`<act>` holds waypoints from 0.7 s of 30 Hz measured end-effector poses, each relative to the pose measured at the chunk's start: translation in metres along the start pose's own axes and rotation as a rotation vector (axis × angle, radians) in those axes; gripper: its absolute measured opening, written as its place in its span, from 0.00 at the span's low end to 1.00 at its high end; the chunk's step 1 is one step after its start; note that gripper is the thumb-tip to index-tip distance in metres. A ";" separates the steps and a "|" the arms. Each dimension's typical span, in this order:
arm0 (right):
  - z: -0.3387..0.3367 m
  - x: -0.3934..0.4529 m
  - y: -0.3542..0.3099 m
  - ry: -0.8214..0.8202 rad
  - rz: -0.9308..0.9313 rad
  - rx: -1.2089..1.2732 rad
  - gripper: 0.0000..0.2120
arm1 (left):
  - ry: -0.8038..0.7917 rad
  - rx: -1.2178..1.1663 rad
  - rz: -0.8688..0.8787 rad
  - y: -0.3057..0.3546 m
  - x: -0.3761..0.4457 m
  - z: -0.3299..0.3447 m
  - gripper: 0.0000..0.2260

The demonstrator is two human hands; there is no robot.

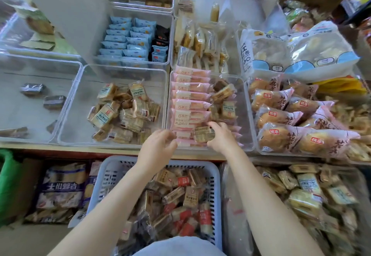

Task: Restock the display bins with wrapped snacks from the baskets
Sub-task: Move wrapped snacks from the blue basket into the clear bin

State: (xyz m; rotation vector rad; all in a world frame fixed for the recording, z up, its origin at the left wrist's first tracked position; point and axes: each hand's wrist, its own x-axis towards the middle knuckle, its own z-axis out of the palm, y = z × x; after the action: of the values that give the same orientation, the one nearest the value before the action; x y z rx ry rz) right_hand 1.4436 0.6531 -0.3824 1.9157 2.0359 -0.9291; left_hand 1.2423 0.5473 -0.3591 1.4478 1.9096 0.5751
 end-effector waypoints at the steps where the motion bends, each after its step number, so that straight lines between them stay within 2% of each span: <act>1: -0.001 0.004 -0.001 -0.008 -0.024 -0.034 0.33 | -0.040 -0.033 -0.008 0.007 0.001 0.001 0.09; 4: -0.011 0.004 -0.002 -0.030 -0.074 -0.074 0.30 | -0.078 -0.130 -0.055 0.027 0.005 0.000 0.07; 6: -0.024 -0.007 -0.001 -0.060 -0.104 0.021 0.28 | -0.060 -0.190 -0.079 0.034 0.009 -0.002 0.09; 7: -0.030 -0.014 -0.001 -0.082 -0.136 0.122 0.24 | -0.066 -0.216 -0.069 0.036 0.011 -0.004 0.11; 9: -0.041 -0.030 -0.003 -0.171 -0.200 0.419 0.18 | -0.122 -0.297 -0.017 0.037 0.013 -0.006 0.23; 11: -0.049 -0.040 -0.006 -0.311 -0.213 0.735 0.18 | -0.207 -0.460 0.002 0.041 0.013 -0.010 0.32; 12: -0.053 -0.043 -0.008 -0.390 -0.208 0.856 0.20 | -0.242 -0.572 -0.007 0.043 0.013 -0.012 0.32; 14: -0.057 -0.048 -0.016 -0.497 -0.168 0.974 0.23 | -0.252 -0.766 -0.064 0.042 0.013 -0.017 0.26; 16: -0.055 -0.047 -0.024 -0.512 -0.097 1.004 0.30 | -0.201 -0.826 -0.153 0.038 0.011 -0.024 0.19; 18: -0.044 -0.041 -0.033 -0.366 -0.051 0.957 0.35 | -0.119 -0.816 -0.240 0.027 0.009 -0.029 0.15; 20: -0.025 -0.036 -0.044 -0.058 -0.115 0.734 0.30 | 0.005 -0.856 -0.341 0.009 0.008 -0.035 0.12; 21: -0.013 -0.033 -0.048 0.085 -0.191 0.546 0.26 | 0.079 -0.892 -0.396 -0.003 0.008 -0.040 0.12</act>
State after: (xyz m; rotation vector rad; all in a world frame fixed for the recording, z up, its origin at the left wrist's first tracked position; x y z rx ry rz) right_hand 1.4064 0.6349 -0.3393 2.0536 2.2074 -1.6150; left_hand 1.2103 0.5563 -0.3359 0.4727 1.5866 1.1035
